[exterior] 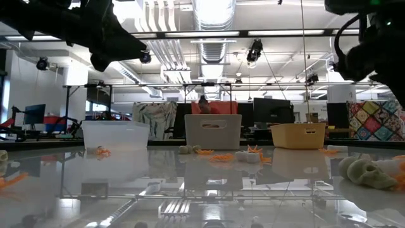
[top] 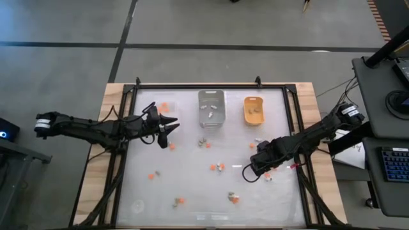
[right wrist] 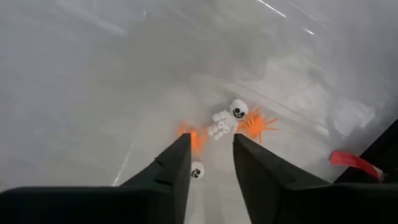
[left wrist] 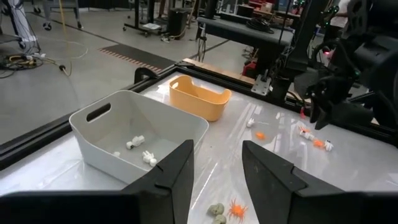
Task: Sort Halloween decoration
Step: Put the white skeleton toy into the gray bin
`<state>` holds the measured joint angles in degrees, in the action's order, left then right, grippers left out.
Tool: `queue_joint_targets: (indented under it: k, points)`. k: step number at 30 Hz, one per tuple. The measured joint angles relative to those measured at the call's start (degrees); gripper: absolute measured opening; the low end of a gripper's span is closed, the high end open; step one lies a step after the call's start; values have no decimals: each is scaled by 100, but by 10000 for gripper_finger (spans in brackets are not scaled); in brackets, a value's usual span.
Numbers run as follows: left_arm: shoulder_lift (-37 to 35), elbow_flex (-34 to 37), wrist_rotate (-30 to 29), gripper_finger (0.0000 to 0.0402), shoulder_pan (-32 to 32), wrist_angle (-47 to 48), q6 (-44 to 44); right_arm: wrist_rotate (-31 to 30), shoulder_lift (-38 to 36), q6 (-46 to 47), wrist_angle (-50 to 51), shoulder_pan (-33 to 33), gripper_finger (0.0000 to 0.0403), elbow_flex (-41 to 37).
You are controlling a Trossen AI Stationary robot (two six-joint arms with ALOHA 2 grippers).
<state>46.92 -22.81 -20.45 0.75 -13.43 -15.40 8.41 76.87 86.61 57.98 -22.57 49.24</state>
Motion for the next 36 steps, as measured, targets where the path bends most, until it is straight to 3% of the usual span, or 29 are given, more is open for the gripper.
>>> queue_joint_targets:
  k: [5, 10, 36]
  points:
    - [4, 0, -2, 119, 0, 20, 56, 163, 371, 59, -20, -49, 156, 0]
    - [62, 0, -4, 119, 0, -15, 142, 207, 632, 153, -24, -45, 173, 0]
    - [393, 0, -17, 119, 0, -157, 142, 50, 1325, 81, -247, -45, 116, -9]
